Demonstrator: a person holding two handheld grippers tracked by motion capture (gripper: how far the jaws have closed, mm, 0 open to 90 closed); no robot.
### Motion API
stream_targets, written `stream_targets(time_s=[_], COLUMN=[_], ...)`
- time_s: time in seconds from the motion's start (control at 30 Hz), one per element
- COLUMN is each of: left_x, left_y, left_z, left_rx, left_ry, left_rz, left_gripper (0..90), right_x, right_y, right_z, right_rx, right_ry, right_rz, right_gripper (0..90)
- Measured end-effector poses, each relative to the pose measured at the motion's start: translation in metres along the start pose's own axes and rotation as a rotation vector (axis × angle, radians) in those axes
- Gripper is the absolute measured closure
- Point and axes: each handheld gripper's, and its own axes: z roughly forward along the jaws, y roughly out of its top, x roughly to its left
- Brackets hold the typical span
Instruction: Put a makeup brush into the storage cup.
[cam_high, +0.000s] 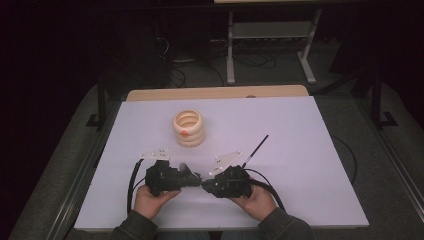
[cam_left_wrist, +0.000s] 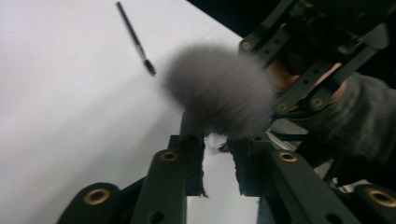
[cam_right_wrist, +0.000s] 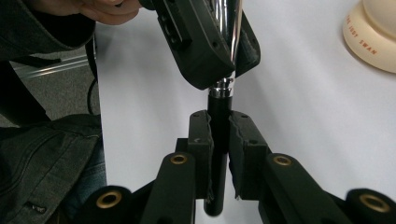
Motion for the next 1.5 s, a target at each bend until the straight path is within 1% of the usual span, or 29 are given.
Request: stream_targets(time_s=[0.03,0.13,0.17,0.23,0.27,0.3,0.33,0.37,0.53,0.57,0.63,0.7,0.77,0.83,0.9,0.97,1.0,1.1,1.17,1.27,1.3,1.33,1.47,1.5], left_x=[-0.001,-0.002,-0.002,-0.004,-0.005,-0.006,-0.007,-0.007,-0.007,-0.008,-0.008,-0.008,-0.008,-0.009,-0.008,-0.008,-0.007,-0.007,-0.007,-0.008,-0.008,-0.008,-0.007,-0.007], left_y=[0.000,0.001,0.001,0.002,0.002,0.003,0.003,0.003,0.004,0.004,0.004,0.004,0.004,0.004,0.004,0.004,0.004,0.004,0.004,0.004,0.005,0.005,0.005,0.005], left_z=[0.000,0.000,0.001,0.001,0.001,0.001,0.001,0.000,-0.003,-0.004,-0.006,-0.006,-0.007,-0.007,-0.008,-0.008,-0.008,-0.008,-0.009,-0.010,-0.010,-0.010,-0.011,-0.011], left_rx=[0.000,-0.005,-0.009,-0.003,0.000,0.000,0.001,0.002,-0.007,-0.008,-0.009,-0.008,-0.003,-0.001,-0.003,-0.005,0.000,0.000,-0.002,0.000,0.000,0.001,0.003,0.000], left_ry=[0.003,0.003,0.004,0.020,0.023,0.024,0.030,0.037,0.059,0.066,0.076,0.086,0.096,0.103,0.106,0.111,0.112,0.117,0.114,0.119,0.123,0.126,0.137,0.141], left_rz=[0.007,0.008,0.008,0.023,0.030,0.036,0.037,0.043,0.047,0.035,0.040,0.040,0.047,0.047,0.049,0.051,0.053,0.047,0.040,0.050,0.052,0.053,0.052,0.049], left_gripper=[75.8,76.2,76.3,76.3,76.3,76.3,76.3,76.3,76.3,76.3,76.3,76.3,76.3,76.4,76.4,76.4,76.3,76.4,76.3,76.4,76.4,76.4,76.4,76.4], right_x=[0.000,0.000,-0.001,-0.002,-0.004,-0.007,-0.007,-0.007,-0.010,-0.010,-0.011,-0.013,-0.016,-0.018,-0.021,-0.024,-0.026,-0.032,-0.037,-0.042,-0.043,-0.044,-0.049,-0.051], right_y=[0.000,-0.001,-0.001,-0.002,-0.003,-0.005,-0.005,-0.005,-0.008,-0.009,-0.010,-0.011,-0.013,-0.014,-0.016,-0.019,-0.021,-0.026,-0.030,-0.035,-0.038,-0.039,-0.049,-0.052], right_z=[0.001,0.001,0.000,-0.001,-0.001,-0.001,-0.001,-0.001,-0.001,-0.001,-0.003,-0.005,-0.007,-0.009,-0.011,-0.013,-0.015,-0.020,-0.024,-0.029,-0.031,-0.033,-0.043,-0.045], right_rx=[-0.002,-0.007,-0.008,-0.016,-0.024,-0.021,-0.022,-0.021,-0.016,-0.021,-0.026,-0.023,-0.027,-0.032,-0.025,-0.017,-0.015,-0.031,-0.045,-0.051,-0.053,-0.054,-0.070,-0.072], right_ry=[-0.001,0.007,0.004,0.014,0.014,0.019,0.033,0.035,0.028,0.031,0.036,0.042,0.041,0.029,0.022,0.014,0.002,-0.003,-0.015,-0.025,-0.036,-0.042,-0.064,-0.069], right_rz=[-0.005,0.006,-0.003,0.007,0.001,-0.015,0.029,0.042,0.041,0.048,0.050,0.063,0.061,0.077,0.082,0.100,0.096,0.130,0.152,0.166,0.164,0.173,0.179,0.188], right_gripper=[78.7,78.2,77.6,76.1,74.1,72.9,71.4,69.7,65.5,64.8,62.9,60.9,58.2,54.2,51.3,48.7,47.8,45.2,42.8,41.1,40.4,39.8,38.1,37.5])
